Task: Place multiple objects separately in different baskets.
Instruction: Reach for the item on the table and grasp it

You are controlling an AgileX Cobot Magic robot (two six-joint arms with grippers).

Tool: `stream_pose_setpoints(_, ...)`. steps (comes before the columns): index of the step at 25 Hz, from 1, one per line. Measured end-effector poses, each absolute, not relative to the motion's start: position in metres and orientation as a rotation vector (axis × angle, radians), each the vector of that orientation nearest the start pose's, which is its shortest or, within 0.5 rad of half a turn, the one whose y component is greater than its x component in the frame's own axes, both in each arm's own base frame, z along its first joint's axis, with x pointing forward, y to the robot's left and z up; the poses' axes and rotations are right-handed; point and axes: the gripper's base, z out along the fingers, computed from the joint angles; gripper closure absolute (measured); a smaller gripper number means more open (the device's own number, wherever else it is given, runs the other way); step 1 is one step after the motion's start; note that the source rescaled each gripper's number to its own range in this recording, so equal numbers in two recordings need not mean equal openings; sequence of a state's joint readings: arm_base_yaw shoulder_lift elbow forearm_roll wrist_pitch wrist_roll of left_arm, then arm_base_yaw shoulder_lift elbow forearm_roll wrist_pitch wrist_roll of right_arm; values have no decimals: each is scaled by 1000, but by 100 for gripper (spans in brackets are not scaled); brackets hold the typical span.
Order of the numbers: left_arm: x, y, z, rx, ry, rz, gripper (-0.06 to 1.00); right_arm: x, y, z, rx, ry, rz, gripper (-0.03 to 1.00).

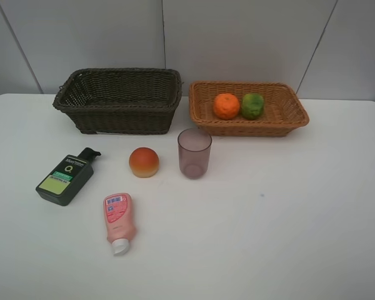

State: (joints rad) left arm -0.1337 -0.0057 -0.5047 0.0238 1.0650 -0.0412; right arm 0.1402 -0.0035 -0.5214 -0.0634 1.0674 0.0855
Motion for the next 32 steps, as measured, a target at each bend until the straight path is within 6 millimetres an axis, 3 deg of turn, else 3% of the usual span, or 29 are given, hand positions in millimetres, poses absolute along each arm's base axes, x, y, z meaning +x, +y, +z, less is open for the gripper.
stream_pose_setpoints(12, -6, 3, 278, 93, 2037, -81, 1, -7, -6, 283, -47, 2022, 65, -3)
stream_pose_setpoints(21, -6, 3, 278, 93, 2037, -81, 1, -8, -5, 283, 93, 2020, -19, -3)
stream_pose_setpoints(32, -6, 3, 278, 93, 2037, -81, 1, -8, -5, 283, 103, 2019, -25, -3)
